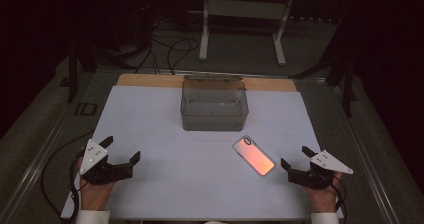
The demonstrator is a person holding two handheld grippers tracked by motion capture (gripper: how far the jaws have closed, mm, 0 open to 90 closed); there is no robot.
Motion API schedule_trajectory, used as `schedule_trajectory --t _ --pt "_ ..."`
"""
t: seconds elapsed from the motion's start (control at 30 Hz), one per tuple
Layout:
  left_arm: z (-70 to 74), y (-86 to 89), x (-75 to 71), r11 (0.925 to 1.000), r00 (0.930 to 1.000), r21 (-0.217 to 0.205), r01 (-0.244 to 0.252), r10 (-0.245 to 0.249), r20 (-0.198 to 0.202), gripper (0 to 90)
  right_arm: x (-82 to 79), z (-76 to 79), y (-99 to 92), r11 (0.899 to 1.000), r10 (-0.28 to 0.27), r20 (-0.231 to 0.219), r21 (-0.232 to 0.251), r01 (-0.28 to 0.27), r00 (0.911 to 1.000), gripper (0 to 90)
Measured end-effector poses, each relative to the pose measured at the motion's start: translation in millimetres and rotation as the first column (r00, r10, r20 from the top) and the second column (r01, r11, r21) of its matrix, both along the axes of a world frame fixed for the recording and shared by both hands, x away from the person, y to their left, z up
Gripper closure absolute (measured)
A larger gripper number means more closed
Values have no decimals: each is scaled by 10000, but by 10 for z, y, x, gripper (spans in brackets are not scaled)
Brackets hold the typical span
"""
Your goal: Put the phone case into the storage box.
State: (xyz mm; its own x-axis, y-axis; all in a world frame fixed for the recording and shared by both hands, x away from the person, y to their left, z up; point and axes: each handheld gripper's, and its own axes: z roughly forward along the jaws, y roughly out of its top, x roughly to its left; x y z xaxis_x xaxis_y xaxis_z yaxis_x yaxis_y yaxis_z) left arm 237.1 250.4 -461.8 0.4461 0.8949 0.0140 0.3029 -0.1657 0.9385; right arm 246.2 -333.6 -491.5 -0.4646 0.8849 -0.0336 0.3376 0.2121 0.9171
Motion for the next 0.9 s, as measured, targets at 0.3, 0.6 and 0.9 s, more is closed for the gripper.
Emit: schedule_trajectory --t 0.3,0.6,0.9 --pt "-15 -18 11 10000 9999 6 30 -30 -97 4 -8 1 -11 9999 17 269 146 -21 9996 88" --pt "84 -144 88 9992 9990 -7 388 -388 -203 4 -13 5 -17 9998 2 401 216 -10 9992 88" --pt "210 -410 265 9941 9939 313 1042 -1029 -388 5 -6 3 -12 9996 12 416 267 -23 9991 88"
